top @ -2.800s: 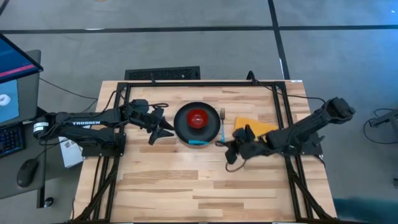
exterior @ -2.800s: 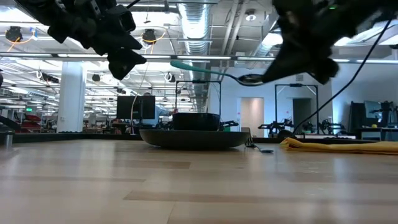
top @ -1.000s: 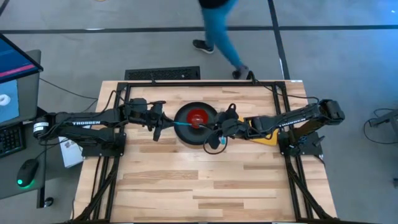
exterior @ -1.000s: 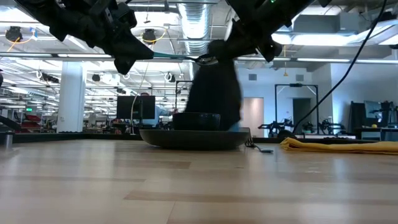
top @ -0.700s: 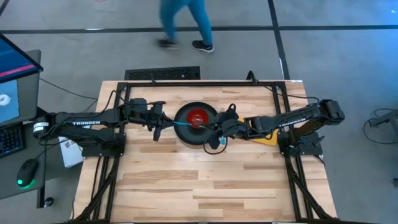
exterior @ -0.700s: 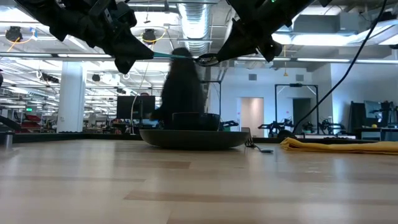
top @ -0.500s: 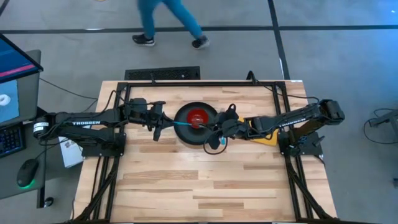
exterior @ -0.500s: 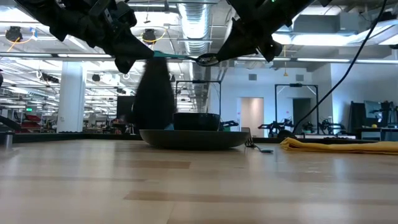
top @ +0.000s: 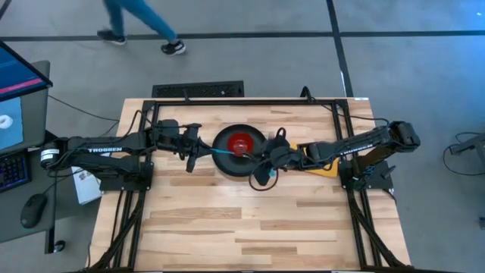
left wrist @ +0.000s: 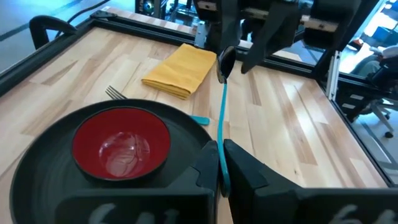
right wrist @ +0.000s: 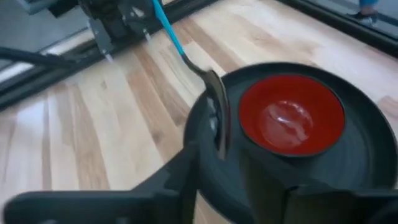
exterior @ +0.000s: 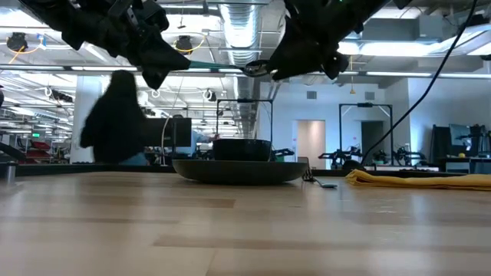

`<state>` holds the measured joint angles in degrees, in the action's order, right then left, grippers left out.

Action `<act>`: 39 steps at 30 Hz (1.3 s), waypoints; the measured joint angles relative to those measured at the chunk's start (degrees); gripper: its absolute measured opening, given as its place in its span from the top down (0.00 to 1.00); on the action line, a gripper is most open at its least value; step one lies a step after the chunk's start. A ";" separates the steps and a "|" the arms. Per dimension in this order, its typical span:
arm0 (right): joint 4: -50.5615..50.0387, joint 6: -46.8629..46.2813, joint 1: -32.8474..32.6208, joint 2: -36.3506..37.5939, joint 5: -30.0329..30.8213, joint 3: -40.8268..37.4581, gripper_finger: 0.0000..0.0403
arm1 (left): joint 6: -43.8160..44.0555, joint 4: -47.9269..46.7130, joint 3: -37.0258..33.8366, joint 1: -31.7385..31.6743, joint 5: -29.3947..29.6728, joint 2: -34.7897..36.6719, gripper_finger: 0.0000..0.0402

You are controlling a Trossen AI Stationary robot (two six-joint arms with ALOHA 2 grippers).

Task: Set table place
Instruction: Put the blue spoon on the red bowl

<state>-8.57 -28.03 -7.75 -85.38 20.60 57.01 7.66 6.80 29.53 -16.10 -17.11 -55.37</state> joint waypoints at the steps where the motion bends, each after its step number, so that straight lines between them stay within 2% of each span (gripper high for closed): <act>1: -0.98 0.00 0.04 0.00 -0.04 0.00 0.61 | 0.00 -0.22 0.20 0.00 -0.02 0.00 1.00; 4: -7.66 -2.25 0.46 0.62 -1.66 0.60 0.51 | 1.12 -2.55 1.45 0.00 0.82 0.00 1.00; 8: -19.36 -6.42 1.12 0.85 -2.73 3.07 0.42 | 2.04 -10.78 5.04 -1.32 1.33 0.00 1.00; 15: -34.58 -8.50 3.46 0.81 -2.73 6.20 0.38 | 4.40 -26.35 15.86 -8.11 -1.54 -4.23 1.00; 21: -38.23 -7.74 5.21 0.81 -3.06 6.51 0.38 | 4.08 -38.90 28.06 -15.88 -10.76 -16.70 1.00; 25: -39.16 -7.57 5.33 0.81 -3.25 6.51 0.38 | 1.41 -46.78 35.74 -20.04 -14.17 -26.47 1.00; 33: -40.03 -7.53 4.36 0.81 -3.43 6.51 0.38 | -2.51 -56.86 47.39 -22.03 -17.01 -41.86 1.00; 39: -40.76 -7.50 4.37 0.79 -2.68 6.51 0.38 | -4.00 -61.61 52.04 -21.81 -15.45 -46.69 1.00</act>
<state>-49.32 -35.53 -3.38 -84.60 17.92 63.53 3.66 -54.81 81.58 -37.90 -32.56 -102.06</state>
